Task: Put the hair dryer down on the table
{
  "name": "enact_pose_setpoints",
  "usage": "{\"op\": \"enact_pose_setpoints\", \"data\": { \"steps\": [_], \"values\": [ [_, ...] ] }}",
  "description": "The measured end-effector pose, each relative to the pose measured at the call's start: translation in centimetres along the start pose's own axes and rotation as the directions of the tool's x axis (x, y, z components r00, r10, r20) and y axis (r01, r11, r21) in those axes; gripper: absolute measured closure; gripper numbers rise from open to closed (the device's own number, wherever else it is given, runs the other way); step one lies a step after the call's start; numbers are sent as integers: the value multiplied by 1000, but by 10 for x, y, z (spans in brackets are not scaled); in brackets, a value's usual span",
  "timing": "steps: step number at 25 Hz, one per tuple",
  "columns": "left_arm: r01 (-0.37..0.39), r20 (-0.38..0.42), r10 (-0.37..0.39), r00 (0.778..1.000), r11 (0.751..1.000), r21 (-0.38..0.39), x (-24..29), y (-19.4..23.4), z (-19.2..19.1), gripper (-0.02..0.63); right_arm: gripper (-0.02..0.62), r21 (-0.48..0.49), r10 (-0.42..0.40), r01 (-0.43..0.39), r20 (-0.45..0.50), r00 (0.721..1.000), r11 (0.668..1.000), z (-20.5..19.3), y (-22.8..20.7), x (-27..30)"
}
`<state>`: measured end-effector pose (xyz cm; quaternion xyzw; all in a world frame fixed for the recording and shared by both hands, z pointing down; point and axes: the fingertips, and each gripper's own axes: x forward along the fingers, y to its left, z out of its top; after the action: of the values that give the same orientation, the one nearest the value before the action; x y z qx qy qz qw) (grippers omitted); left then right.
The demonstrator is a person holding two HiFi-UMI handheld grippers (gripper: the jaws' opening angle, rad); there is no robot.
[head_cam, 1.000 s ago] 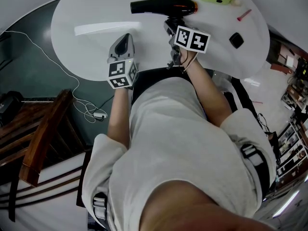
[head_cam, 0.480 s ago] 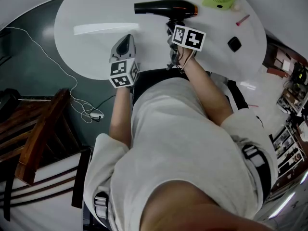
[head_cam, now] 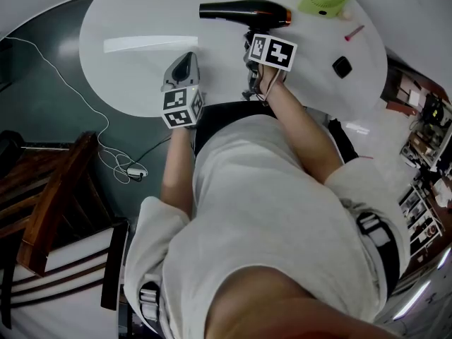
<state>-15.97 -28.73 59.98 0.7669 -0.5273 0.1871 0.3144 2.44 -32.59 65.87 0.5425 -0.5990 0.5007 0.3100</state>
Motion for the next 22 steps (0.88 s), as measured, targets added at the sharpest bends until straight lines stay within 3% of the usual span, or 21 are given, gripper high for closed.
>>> {"op": "enact_pose_setpoints", "data": {
  "steps": [11, 15, 22],
  "values": [
    [12, -13, -12, 1000, 1000, 6, -6, 2, -8, 589, 372, -63, -38, 40, 26, 999, 997, -2, 3, 1],
    [21, -18, -21, 1000, 1000, 11, -7, -2, -11, 589, 307, -90, -2, 6, 43, 999, 996, -3, 9, 1],
    [28, -26, -27, 999, 999, 17, -14, -4, -19, 589, 251, -99, 35, -26, 96, 995, 995, -5, 14, -2]
  ]
}}
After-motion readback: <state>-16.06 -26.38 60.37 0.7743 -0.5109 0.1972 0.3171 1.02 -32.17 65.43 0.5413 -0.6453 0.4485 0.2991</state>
